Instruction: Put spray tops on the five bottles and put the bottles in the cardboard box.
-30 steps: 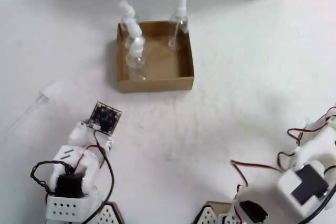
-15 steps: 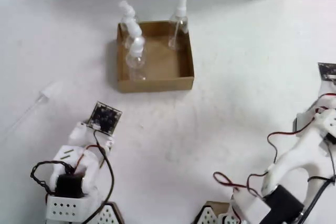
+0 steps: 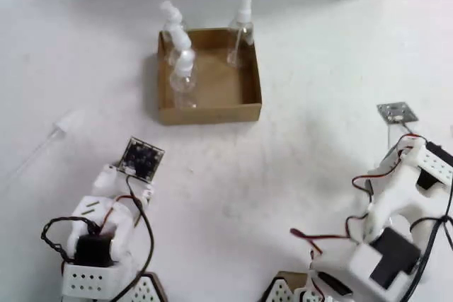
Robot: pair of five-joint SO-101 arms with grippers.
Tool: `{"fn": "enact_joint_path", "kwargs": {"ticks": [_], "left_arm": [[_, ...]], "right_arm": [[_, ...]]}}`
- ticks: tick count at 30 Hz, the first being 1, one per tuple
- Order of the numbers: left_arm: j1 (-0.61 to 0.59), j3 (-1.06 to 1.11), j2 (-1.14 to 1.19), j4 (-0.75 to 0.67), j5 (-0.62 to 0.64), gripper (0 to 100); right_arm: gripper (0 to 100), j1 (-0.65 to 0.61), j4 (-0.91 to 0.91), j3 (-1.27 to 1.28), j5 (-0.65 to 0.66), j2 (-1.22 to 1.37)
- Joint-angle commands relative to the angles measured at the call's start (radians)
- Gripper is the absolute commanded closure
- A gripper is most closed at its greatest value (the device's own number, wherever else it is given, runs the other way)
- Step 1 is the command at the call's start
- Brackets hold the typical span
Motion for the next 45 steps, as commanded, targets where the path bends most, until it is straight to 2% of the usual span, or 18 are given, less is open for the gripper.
{"fn": "enact_joint_path", "kwargs": {"ticks": [1,7,13,21,24,30,41,45], "left_arm": [[-0.008,-0.003,-0.005,-0.012,-0.008,98],[-0.008,-0.003,-0.005,-0.012,-0.008,98],[-0.008,-0.003,-0.005,-0.012,-0.008,98],[-0.008,-0.003,-0.005,-0.014,-0.008,98],[-0.008,-0.003,-0.005,-0.014,-0.008,98],[-0.008,-0.003,-0.005,-0.014,-0.008,98],[-0.008,-0.003,-0.005,-0.014,-0.008,98],[-0.008,-0.003,-0.005,-0.014,-0.008,98]], "right_arm": [[80.0,-0.008,-0.077,-0.009,0.023,0.064],[70.0,-0.033,-0.019,-0.063,-0.015,0.082],[74.1,-0.047,-0.013,-0.063,-0.006,0.065],[72.4,0.039,0.099,-0.052,-0.005,-0.114],[72.4,0.050,0.085,-0.014,-0.003,-0.150],[72.5,0.045,-0.018,0.026,-0.005,-0.102],[76.5,0.035,-0.022,-0.012,-0.014,-0.025],[76.5,0.035,-0.021,-0.012,-0.077,-0.035]]}}
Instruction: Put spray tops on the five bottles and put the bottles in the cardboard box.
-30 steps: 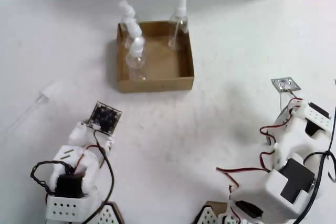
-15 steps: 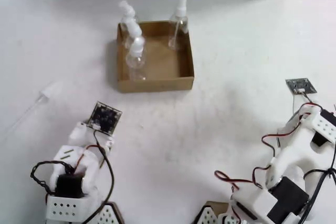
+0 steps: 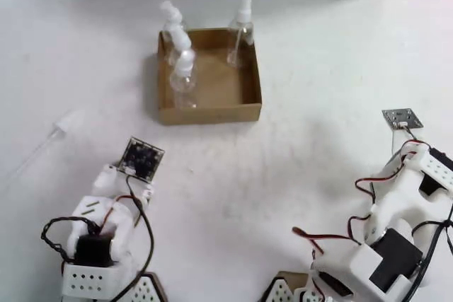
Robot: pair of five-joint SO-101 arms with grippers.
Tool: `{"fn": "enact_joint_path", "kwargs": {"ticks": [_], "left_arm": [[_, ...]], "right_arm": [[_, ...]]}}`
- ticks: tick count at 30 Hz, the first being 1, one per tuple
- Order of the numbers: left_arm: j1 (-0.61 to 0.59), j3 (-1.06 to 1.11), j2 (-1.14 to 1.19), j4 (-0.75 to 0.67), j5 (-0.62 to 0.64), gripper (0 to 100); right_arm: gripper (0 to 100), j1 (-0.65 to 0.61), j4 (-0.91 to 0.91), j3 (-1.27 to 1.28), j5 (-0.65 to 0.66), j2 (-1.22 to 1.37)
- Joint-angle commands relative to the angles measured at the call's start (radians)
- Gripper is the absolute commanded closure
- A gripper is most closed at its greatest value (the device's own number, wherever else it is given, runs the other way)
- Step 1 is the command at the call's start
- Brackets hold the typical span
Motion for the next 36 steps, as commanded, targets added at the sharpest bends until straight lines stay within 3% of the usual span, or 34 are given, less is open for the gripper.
{"fn": "enact_joint_path", "kwargs": {"ticks": [1,5,13,21,29,36], "left_arm": [[-0.008,-0.003,-0.005,-0.014,-0.008,98],[-0.008,-0.003,-0.005,-0.014,-0.008,98],[-0.008,-0.003,-0.005,-0.014,-0.008,98],[-0.008,-0.003,-0.005,-0.014,-0.008,98],[-0.008,-0.003,-0.005,-0.014,-0.008,98],[-0.008,-0.003,-0.005,-0.014,-0.009,98]], "right_arm": [[76.5,-0.004,-0.005,-0.044,-0.066,-0.015],[78.8,-0.010,-0.008,-0.044,-0.098,-0.005],[98.8,-0.013,-0.012,-0.101,-0.141,-0.005],[98.2,-0.008,-0.004,-0.110,-0.132,-0.015],[98.2,0.045,0.105,-0.103,0.077,-0.035],[95.1,0.081,0.038,0.003,0.095,-0.133]]}}
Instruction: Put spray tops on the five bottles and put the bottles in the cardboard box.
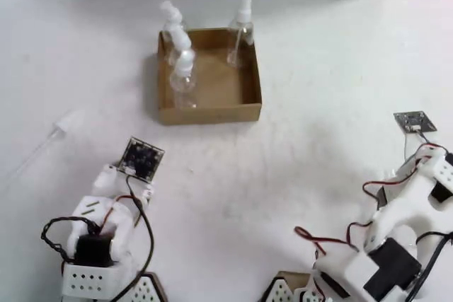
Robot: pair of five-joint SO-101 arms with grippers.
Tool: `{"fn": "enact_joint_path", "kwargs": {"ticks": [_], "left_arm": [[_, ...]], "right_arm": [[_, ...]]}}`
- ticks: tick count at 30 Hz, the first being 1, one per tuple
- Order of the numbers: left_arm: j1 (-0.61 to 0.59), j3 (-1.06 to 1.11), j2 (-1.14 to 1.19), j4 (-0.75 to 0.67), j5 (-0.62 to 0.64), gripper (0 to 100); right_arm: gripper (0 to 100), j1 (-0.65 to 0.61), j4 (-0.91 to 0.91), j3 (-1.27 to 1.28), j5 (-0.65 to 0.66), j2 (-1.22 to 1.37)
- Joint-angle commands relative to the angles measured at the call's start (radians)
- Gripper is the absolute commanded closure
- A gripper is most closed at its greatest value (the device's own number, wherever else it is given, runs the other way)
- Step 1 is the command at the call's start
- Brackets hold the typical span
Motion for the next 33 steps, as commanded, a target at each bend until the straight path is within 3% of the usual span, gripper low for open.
{"fn": "enact_joint_path", "kwargs": {"ticks": [1,6,19,24,33], "left_arm": [[-0.008,-0.003,-0.005,-0.014,-0.009,98],[-0.008,-0.003,-0.005,-0.014,-0.009,98],[-0.010,-0.003,-0.005,-0.012,-0.009,98],[-0.010,-0.003,-0.005,-0.012,-0.009,98],[-0.010,-0.003,-0.005,-0.012,-0.009,98]], "right_arm": [[92.1,0.010,-0.073,0.058,0.008,-0.082],[79.2,0.008,-0.136,0.107,0.008,-0.085],[80.0,-0.068,-0.134,0.104,-0.069,-0.084],[74.0,-0.077,-0.134,0.104,-0.084,-0.084],[74.0,-0.105,-0.139,0.103,-0.141,-0.093]]}}
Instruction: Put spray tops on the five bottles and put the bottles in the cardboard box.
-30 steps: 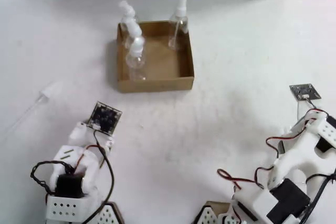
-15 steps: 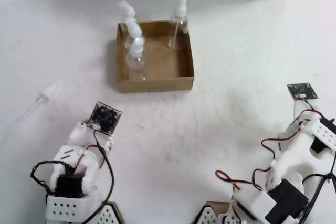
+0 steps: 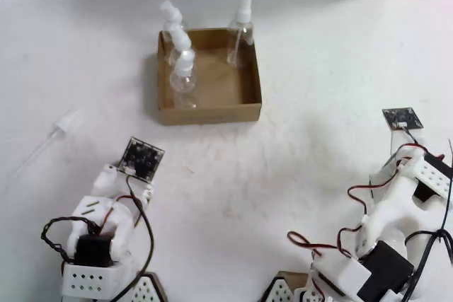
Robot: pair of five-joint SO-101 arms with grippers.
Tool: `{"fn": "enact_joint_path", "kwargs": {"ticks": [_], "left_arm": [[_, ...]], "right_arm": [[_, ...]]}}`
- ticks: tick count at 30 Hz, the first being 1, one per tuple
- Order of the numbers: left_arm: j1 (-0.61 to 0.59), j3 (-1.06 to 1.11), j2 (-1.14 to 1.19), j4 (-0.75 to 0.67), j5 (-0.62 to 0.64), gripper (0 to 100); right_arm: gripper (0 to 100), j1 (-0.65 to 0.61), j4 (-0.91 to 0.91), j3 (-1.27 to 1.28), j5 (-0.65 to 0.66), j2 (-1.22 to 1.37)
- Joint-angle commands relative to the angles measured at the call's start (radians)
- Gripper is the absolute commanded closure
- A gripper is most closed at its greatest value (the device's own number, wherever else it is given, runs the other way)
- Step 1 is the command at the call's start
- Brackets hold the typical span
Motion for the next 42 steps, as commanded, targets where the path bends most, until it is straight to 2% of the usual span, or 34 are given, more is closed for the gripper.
{"fn": "enact_joint_path", "kwargs": {"ticks": [1,7,12,17,22,28,42], "left_arm": [[-0.010,-0.003,-0.005,-0.012,-0.009,98],[-0.010,-0.003,-0.005,-0.012,-0.009,98],[-0.010,-0.003,-0.005,-0.012,-0.009,98],[-0.010,-0.003,-0.005,-0.012,-0.009,98],[-0.010,-0.003,-0.005,-0.012,-0.009,98],[-0.010,-0.003,-0.005,-0.012,-0.009,98],[-0.010,-0.003,-0.005,-0.012,-0.009,98]], "right_arm": [[74.0,-0.027,-0.013,-0.014,-0.046,-0.039],[74.1,-0.018,-0.013,-0.049,-0.103,-0.028],[74.1,-0.013,-0.013,-0.049,-0.104,-0.028],[78.3,-0.016,-0.054,-0.049,-0.100,-0.028],[76.8,-0.016,-0.059,-0.049,-0.100,-0.028],[76.5,-0.013,-0.054,-0.043,-0.028,-0.027],[77.5,0.004,-0.056,-0.121,-0.025,0.130]]}}
